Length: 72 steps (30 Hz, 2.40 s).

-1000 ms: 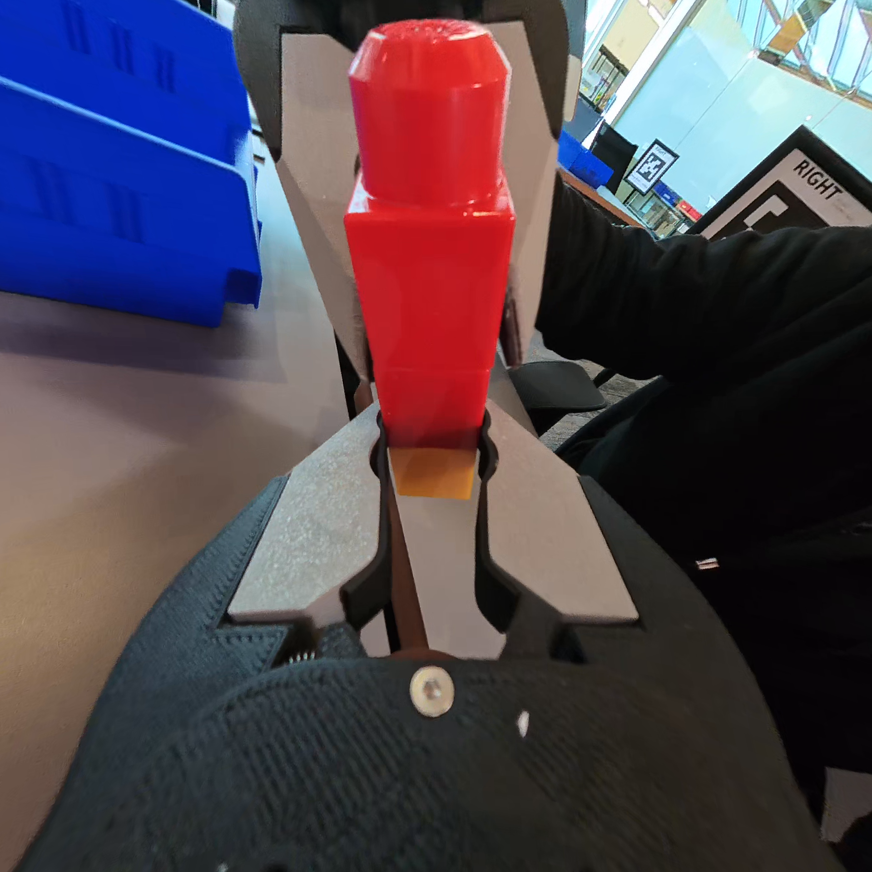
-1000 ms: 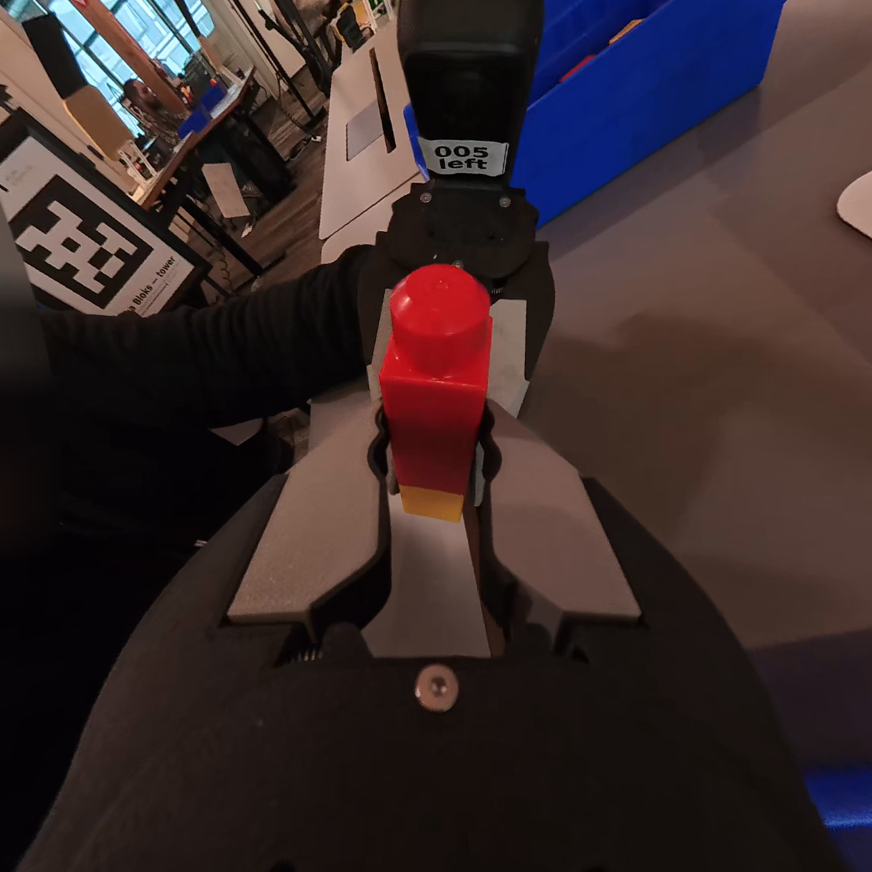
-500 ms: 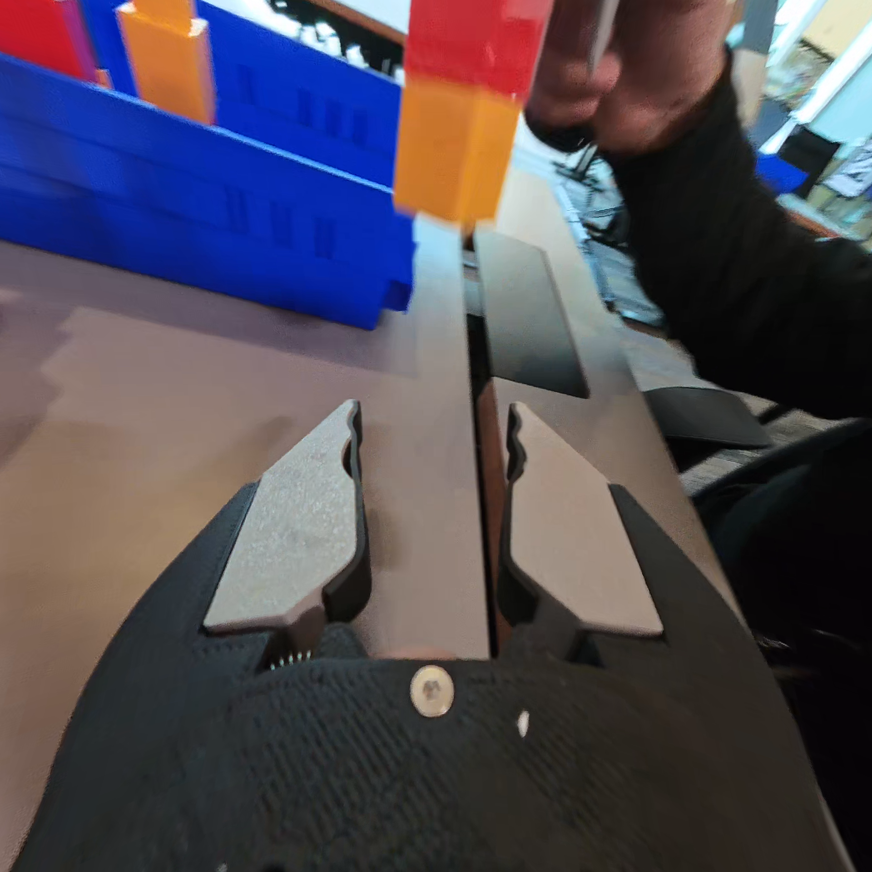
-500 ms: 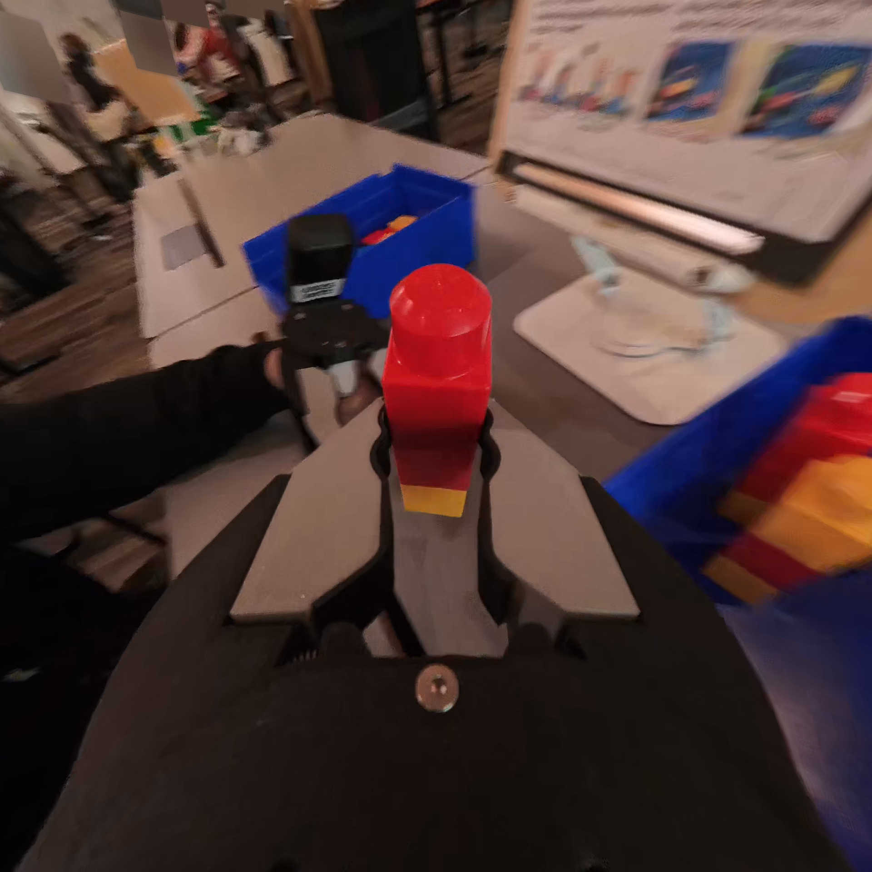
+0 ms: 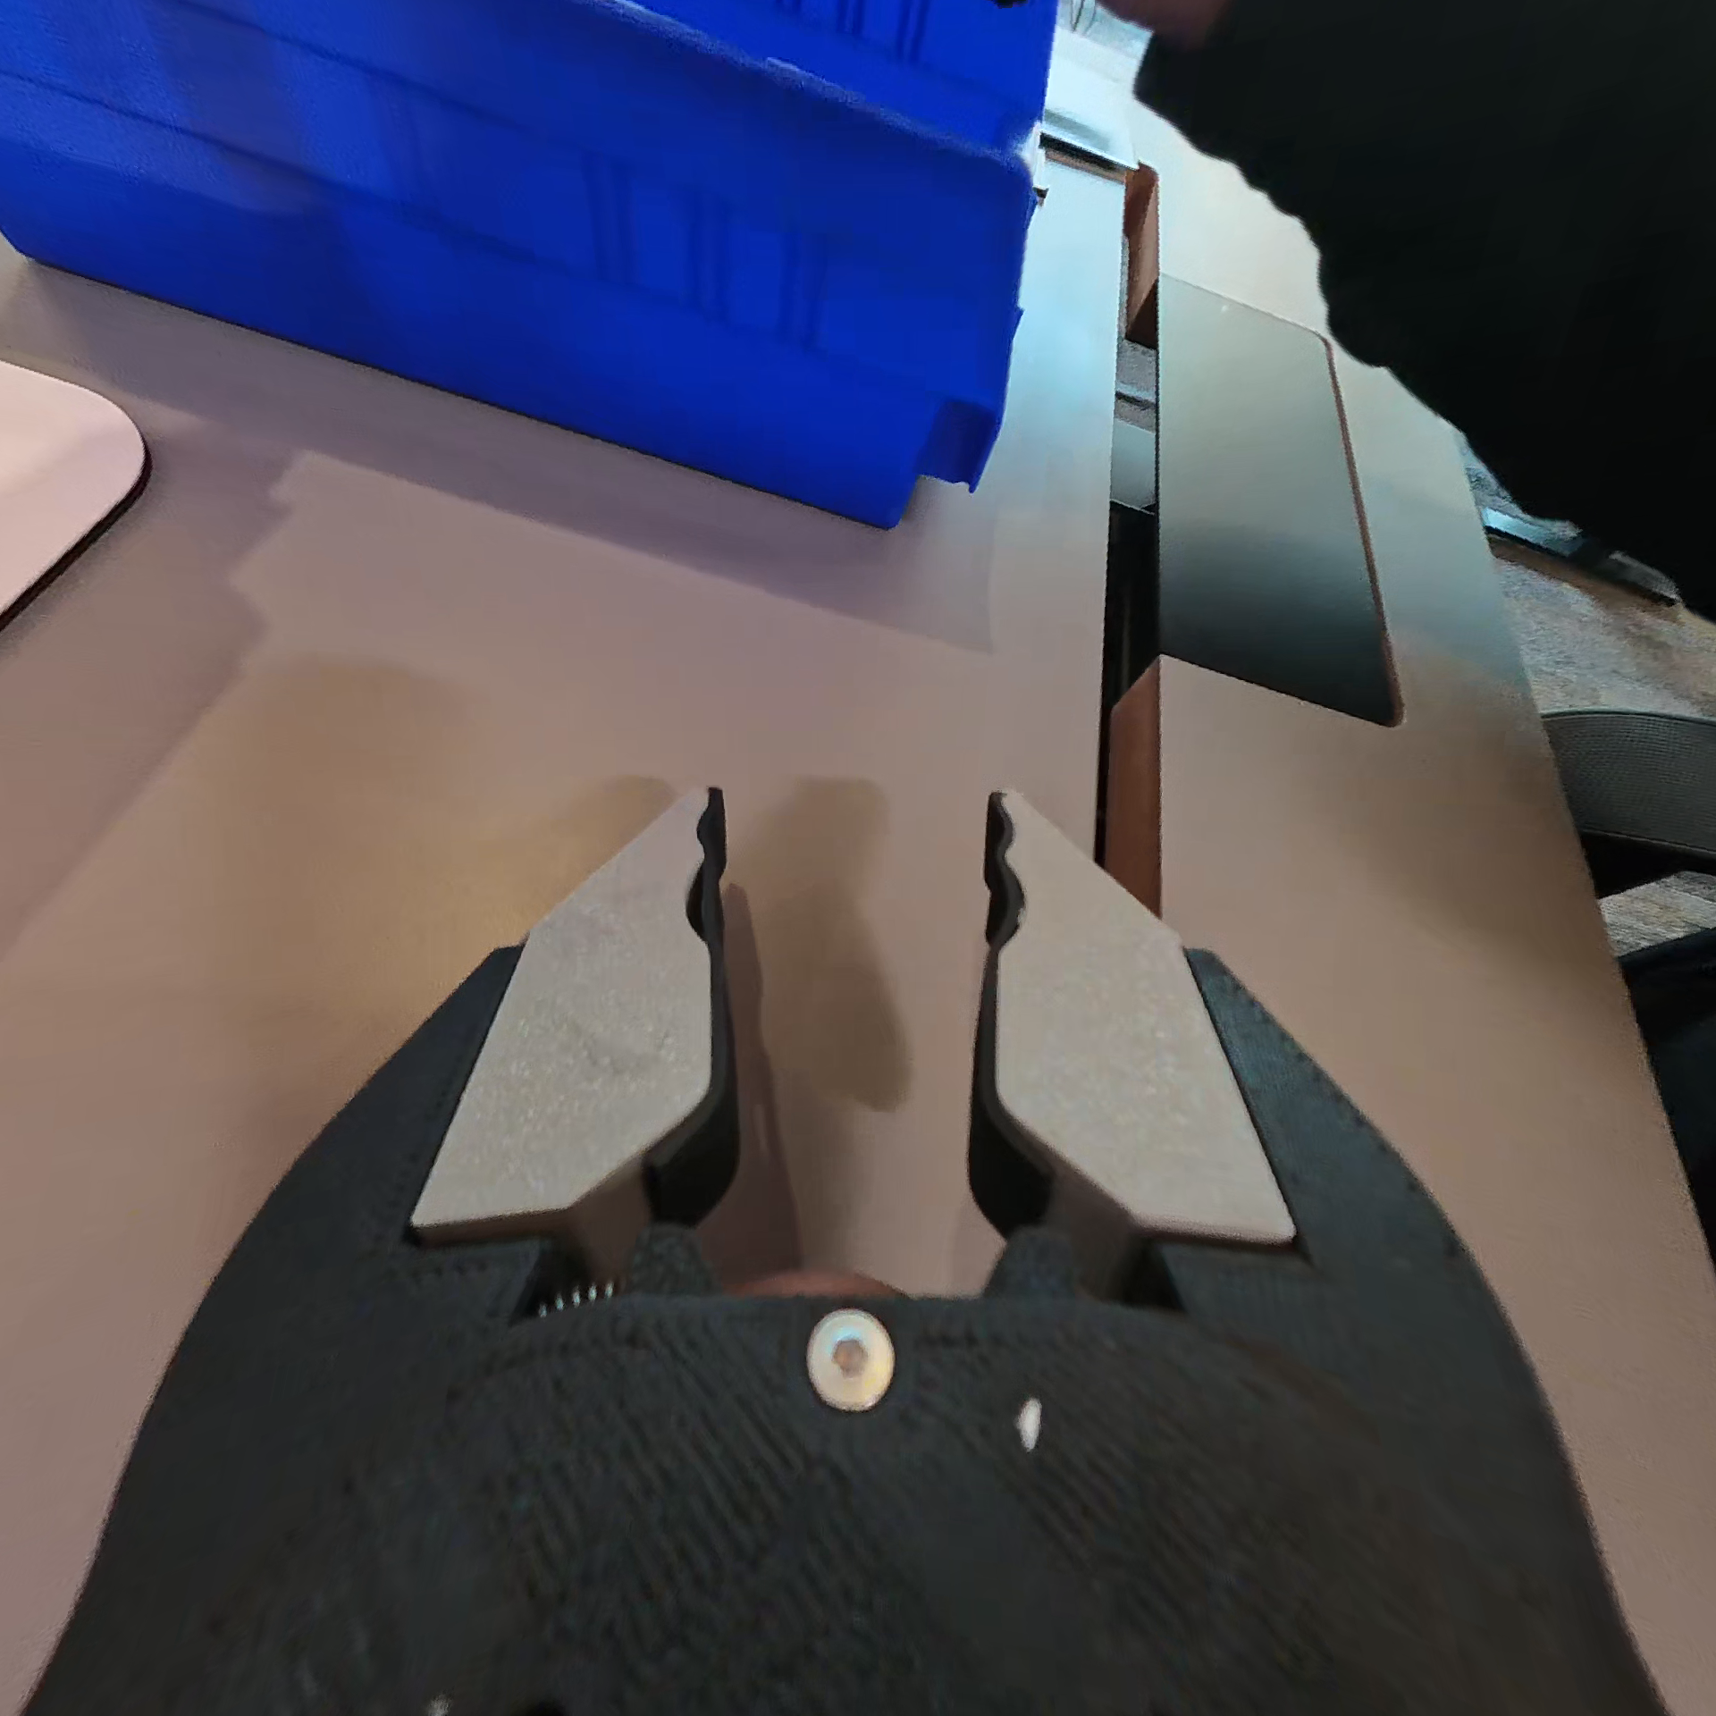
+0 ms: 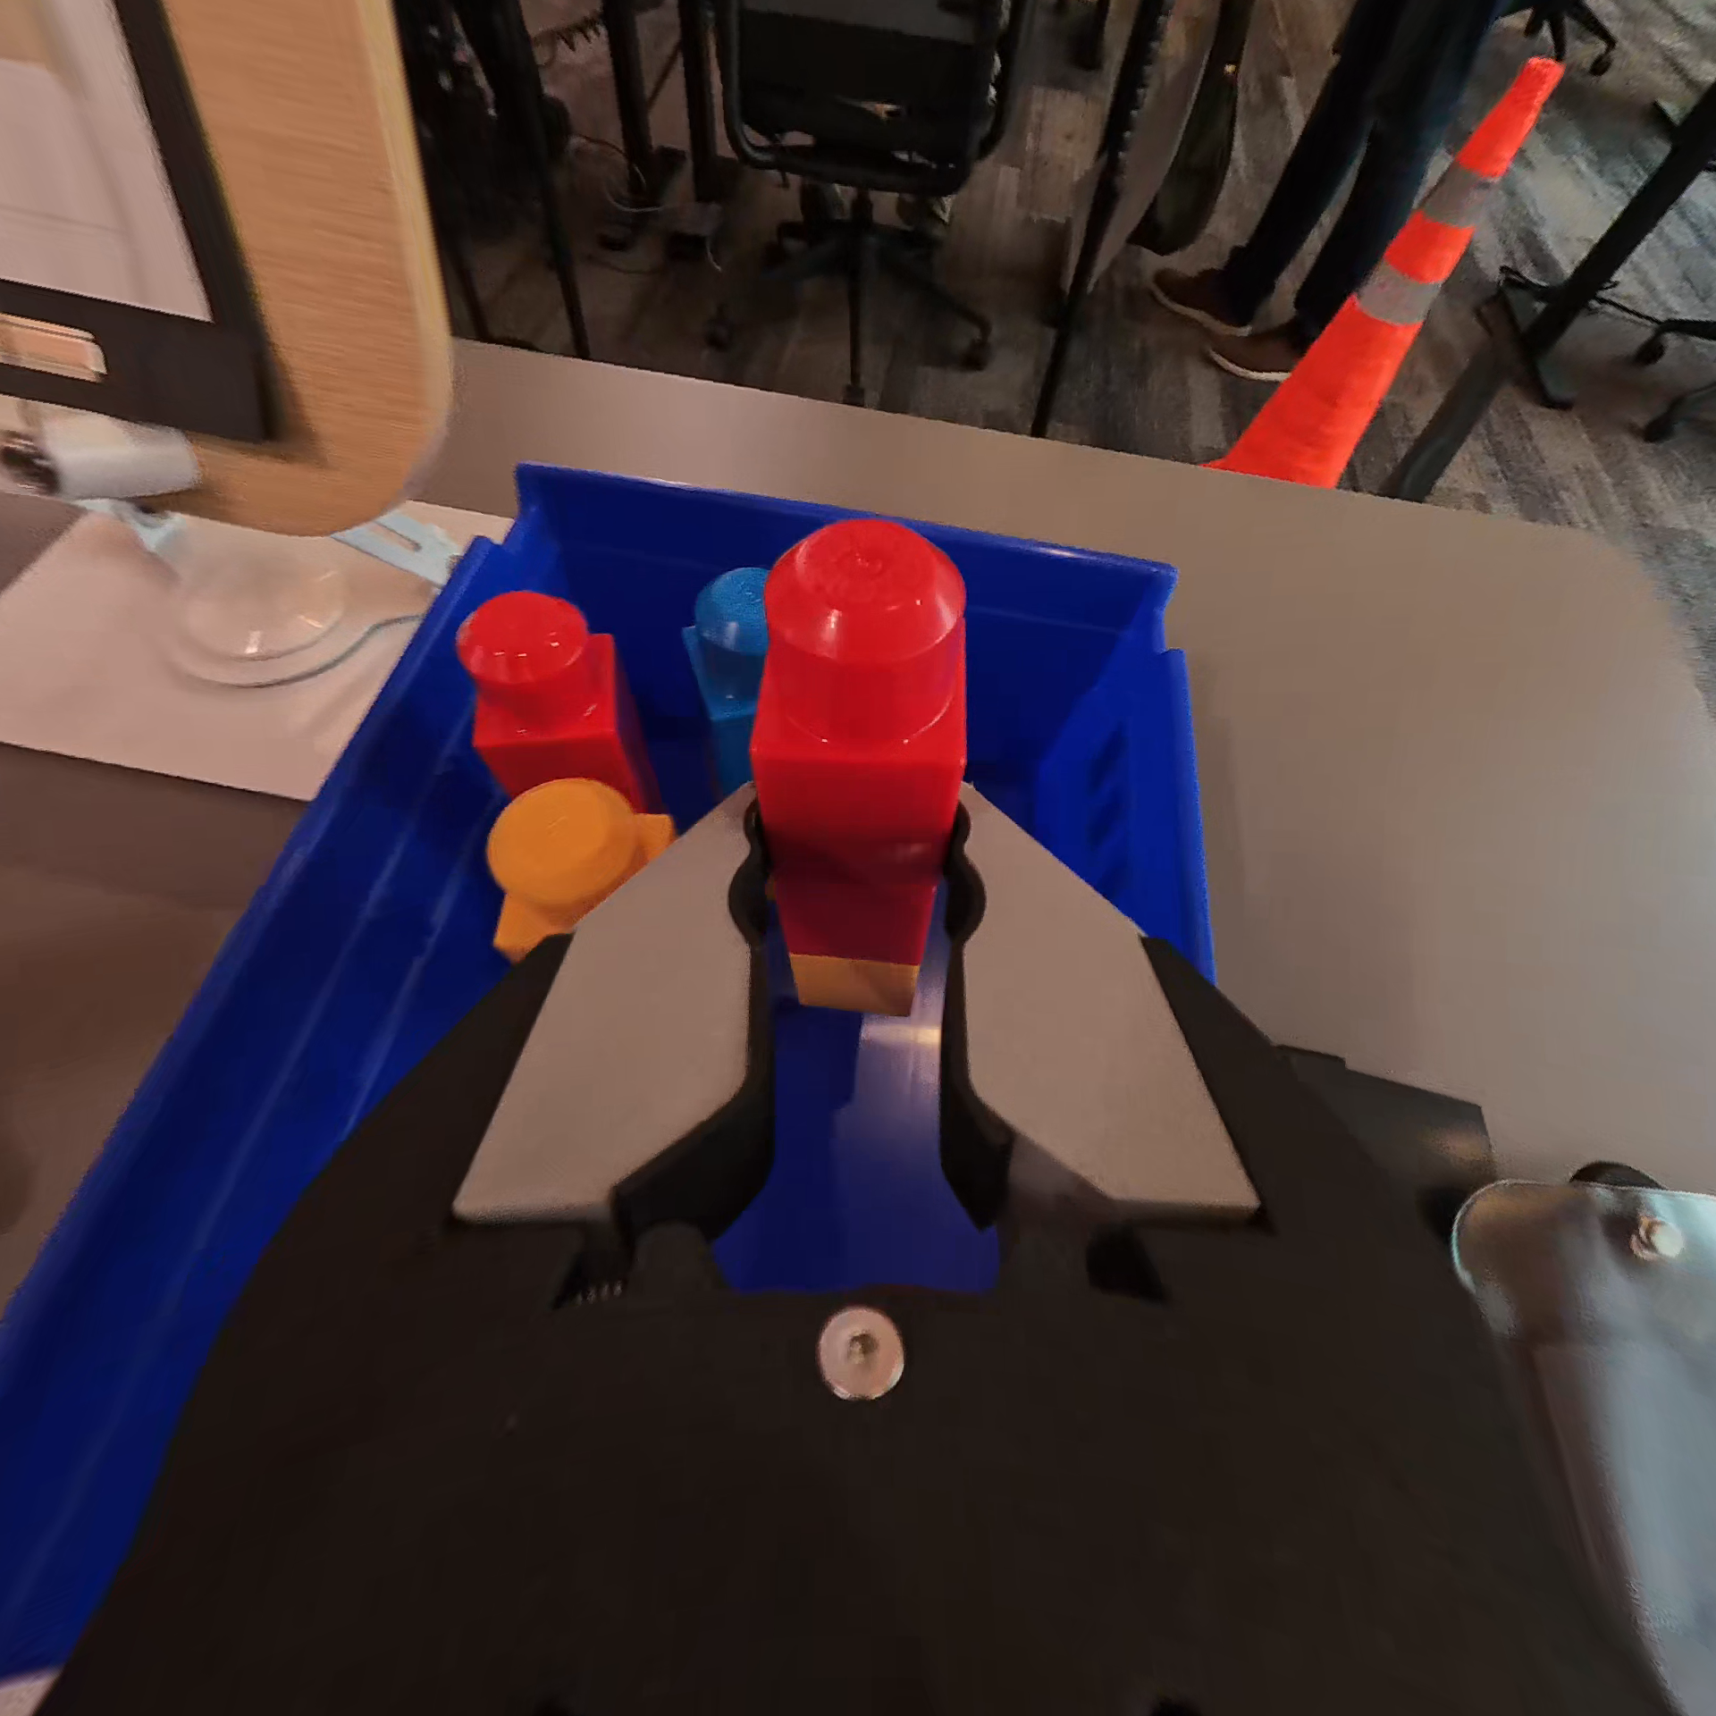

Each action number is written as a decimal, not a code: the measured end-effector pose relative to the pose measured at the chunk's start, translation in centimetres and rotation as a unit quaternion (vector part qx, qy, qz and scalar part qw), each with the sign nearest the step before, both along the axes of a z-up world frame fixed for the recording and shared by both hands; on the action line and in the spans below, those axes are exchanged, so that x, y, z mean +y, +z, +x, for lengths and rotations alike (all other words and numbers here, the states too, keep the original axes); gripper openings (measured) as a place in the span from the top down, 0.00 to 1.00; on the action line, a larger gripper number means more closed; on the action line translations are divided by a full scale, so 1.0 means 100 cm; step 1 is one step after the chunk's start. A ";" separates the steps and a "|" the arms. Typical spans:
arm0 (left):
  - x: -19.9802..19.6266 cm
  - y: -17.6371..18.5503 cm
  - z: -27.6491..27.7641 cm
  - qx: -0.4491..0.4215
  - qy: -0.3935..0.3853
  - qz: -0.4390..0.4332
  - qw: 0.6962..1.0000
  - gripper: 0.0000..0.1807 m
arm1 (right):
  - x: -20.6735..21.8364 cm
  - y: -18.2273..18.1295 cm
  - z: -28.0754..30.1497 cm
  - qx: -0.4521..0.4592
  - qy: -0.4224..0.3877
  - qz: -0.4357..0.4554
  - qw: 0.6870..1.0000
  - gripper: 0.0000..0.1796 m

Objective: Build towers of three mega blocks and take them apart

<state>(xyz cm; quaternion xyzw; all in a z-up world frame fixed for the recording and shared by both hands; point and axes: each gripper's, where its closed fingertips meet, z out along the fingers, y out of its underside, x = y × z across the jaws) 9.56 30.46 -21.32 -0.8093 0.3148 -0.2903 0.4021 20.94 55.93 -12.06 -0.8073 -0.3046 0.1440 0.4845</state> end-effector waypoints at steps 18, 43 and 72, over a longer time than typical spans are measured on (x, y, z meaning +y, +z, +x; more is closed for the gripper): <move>0.009 -0.003 -0.012 0.010 0.041 0.006 0.999 0.70 | 0.002 -0.032 -0.013 0.045 0.016 -0.079 0.996 0.69; 0.012 0.007 -0.056 0.063 0.164 0.088 0.981 0.70 | -0.209 0.088 -0.131 0.165 0.215 0.112 0.956 0.55; 0.018 0.012 -0.136 0.079 0.365 0.096 0.923 0.70 | -0.201 -0.066 -0.192 0.053 0.229 0.007 0.972 0.57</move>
